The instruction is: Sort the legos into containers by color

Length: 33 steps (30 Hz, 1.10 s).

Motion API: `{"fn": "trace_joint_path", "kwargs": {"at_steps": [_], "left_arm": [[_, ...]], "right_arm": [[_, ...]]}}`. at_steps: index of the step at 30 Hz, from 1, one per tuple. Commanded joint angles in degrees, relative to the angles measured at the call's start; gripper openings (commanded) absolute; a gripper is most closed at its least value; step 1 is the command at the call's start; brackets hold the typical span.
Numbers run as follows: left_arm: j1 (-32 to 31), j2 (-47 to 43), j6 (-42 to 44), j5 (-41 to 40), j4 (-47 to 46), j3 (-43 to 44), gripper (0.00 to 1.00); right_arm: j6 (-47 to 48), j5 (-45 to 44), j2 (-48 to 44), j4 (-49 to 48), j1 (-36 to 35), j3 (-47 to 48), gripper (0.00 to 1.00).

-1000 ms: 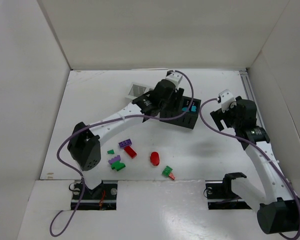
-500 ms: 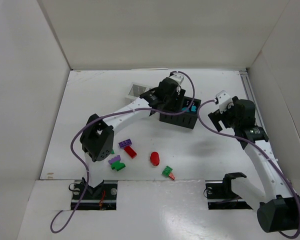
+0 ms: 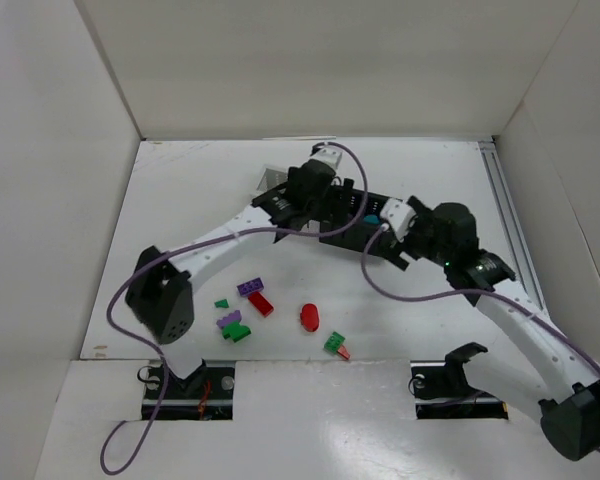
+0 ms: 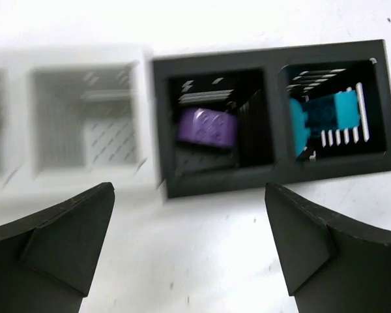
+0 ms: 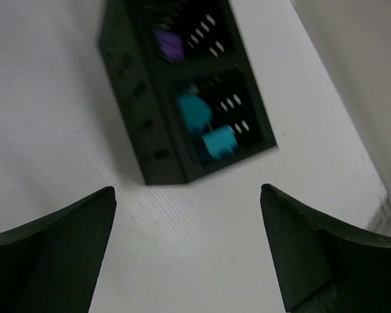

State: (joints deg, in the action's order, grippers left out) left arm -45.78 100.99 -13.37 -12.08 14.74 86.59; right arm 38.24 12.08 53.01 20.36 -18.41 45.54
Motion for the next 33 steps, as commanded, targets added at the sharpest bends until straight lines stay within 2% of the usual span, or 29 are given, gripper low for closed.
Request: {"fn": "trace_joint_path", "kwargs": {"at_steps": [1, 2, 3, 4, 6, 7, 11, 14, 15, 20, 25, 33], "left_arm": [[2.9, -12.8, -9.0, -6.2, 1.8, -7.7, 0.99], [3.9, -17.8, -12.1, -8.5, 3.6, -10.2, 0.99], [6.6, -20.4, -19.5, -9.4, 4.7, -12.8, 0.99], [8.1, -22.8, -23.3, -9.9, 5.7, -18.5, 0.99], [11.4, -30.2, -29.8, -10.5, 8.6, -24.1, 0.99], [14.2, -32.6, -35.6, -10.5, 9.4, -29.2, 0.99], [17.0, -42.9, -45.0, -14.1, 13.3, -37.3, 0.99], [17.6, -48.6, -48.3, -16.6, 16.4, -39.1, 0.99], [17.6, -50.6, -51.9, -17.6, 19.1, -39.1, 0.99], [17.6, -55.7, -56.2, -17.6, 22.3, -41.2, 0.99], [17.6, -57.5, -57.7, -17.6, 24.5, -41.2, 0.99], [17.6, -60.5, -61.0, -19.5, 28.2, -41.2, 0.99]], "right_arm": [[3.2, 0.8, 3.8, -7.1, -12.3, 0.6, 0.96], [3.9, -0.6, 5.3, -8.3, -15.2, 1.5, 0.95], [3.9, -0.7, 7.0, -11.2, -17.9, 1.5, 0.94], [3.9, -0.7, 10.8, -12.6, -22.6, 3.0, 0.94], [3.9, -0.7, 15.3, -15.2, -26.1, 5.0, 0.93], [3.9, 0.2, 17.9, -17.6, -28.7, 6.1, 0.93], [2.3, 5.3, 34.7, -20.8, -33.6, 16.1, 0.90], [3.1, 6.6, 42.7, -21.3, -37.5, 22.4, 0.90], [3.2, 7.5, 47.2, -21.3, -38.0, 26.0, 0.90], [1.5, 13.2, 56.1, -21.3, -39.2, 33.1, 0.88], [1.5, 12.4, 61.9, -21.3, -40.8, 38.1, 0.88], [-0.3, 13.4, 67.7, -21.3, -41.4, 38.7, 0.88]]}}
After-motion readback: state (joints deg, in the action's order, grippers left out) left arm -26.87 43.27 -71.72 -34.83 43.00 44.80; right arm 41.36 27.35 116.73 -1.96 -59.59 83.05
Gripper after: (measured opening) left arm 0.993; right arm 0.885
